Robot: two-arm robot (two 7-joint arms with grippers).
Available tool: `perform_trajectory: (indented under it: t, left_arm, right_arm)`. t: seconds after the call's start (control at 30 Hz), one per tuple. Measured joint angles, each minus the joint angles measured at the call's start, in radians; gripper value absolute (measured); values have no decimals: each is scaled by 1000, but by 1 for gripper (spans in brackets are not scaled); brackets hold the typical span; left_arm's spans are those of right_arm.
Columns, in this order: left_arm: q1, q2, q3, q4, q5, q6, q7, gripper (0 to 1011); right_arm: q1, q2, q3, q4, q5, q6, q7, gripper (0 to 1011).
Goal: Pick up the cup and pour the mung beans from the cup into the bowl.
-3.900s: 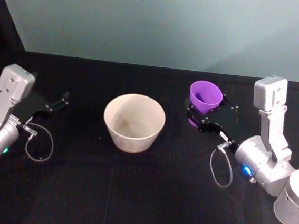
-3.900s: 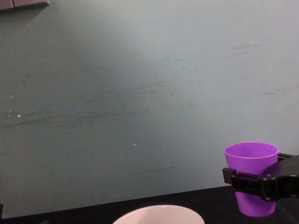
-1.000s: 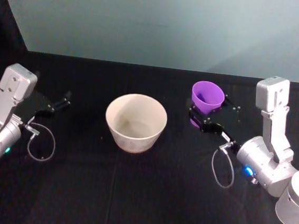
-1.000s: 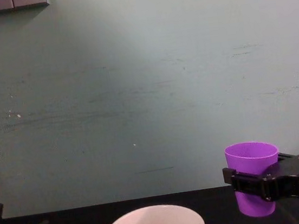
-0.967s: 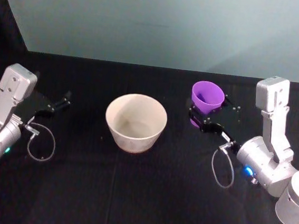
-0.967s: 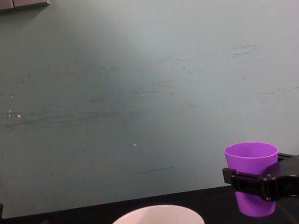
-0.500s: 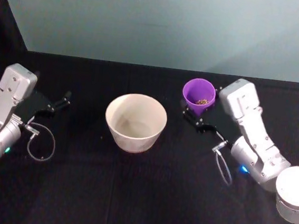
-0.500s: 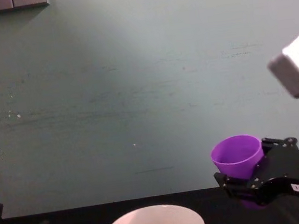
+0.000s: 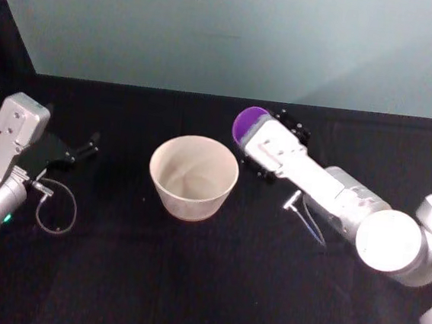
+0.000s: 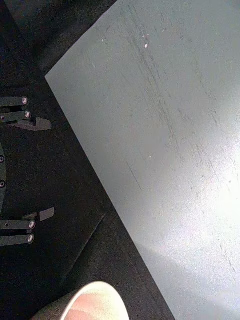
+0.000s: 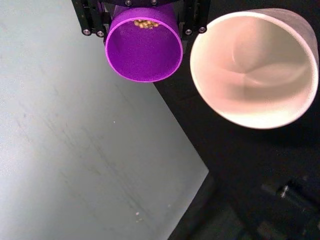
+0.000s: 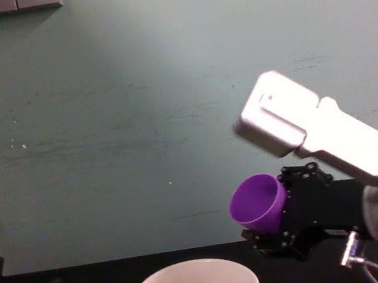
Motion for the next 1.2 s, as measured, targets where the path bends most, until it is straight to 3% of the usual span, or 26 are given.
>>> perform_trajectory:
  t: [0.1, 0.57, 0.63, 0.67, 0.87, 1.2]
  left_arm:
    - [0, 0, 0, 0, 0, 0, 0, 1000]
    - [0, 0, 0, 0, 0, 0, 0, 1000]
    - [0, 0, 0, 0, 0, 0, 0, 1000]
    - [0, 0, 0, 0, 0, 0, 0, 1000]
    - [0, 0, 0, 0, 0, 0, 0, 1000]
    - [0, 0, 0, 0, 0, 0, 0, 1000]
  right_arm:
    - [28, -5, -30, 8, -59, 20, 8, 718]
    - [73, -20, -96, 15, -218, 41, 25, 718]
    - [86, -19, -121, 12, -270, 50, 32, 718]
    - [86, -19, -121, 12, -270, 50, 32, 718]
    - [107, -17, -165, 7, -371, 72, 46, 718]
    - [125, -29, -209, 23, -478, 85, 63, 718]
